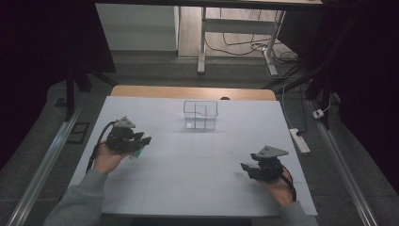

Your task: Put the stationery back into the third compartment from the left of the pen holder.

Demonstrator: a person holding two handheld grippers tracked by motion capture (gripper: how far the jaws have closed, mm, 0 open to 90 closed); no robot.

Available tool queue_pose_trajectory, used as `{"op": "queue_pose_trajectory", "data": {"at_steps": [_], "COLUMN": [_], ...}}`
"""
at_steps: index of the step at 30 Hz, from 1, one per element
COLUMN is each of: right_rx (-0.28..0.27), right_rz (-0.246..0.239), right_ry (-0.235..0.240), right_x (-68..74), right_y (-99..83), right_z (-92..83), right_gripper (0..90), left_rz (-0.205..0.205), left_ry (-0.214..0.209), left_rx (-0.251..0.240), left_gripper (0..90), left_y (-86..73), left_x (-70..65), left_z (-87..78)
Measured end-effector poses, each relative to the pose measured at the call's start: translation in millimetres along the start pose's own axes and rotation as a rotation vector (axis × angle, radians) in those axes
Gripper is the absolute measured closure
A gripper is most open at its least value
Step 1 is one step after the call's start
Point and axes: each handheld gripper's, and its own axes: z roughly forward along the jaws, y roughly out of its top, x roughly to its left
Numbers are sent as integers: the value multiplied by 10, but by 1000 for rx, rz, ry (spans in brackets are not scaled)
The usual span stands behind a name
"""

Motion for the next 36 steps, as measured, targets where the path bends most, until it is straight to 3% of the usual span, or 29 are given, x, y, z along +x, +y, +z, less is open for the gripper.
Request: {"op": "queue_pose_trajectory", "data": {"at_steps": [9, 14, 25, 36], "right_rx": [5, -22, -25, -27], "right_rz": [15, 50, 48, 41], "right_ry": [-10, 12, 24, 26], "right_x": [7, -13, -12, -2], "right_y": [-47, -66, -75, -74], "right_z": [-37, -73, -53, -39], "right_gripper": [403, 402, 399, 389], "left_rz": [26, 29, 58, 77], "left_ry": [-44, -72, -81, -75], "left_rx": [-54, -70, -103, -120], "left_gripper": [643, 642, 642, 641], "left_y": [239, 365, 618, 844], "left_x": [-77, -114, -185, -174], "left_z": [171, 267, 424, 546]}}
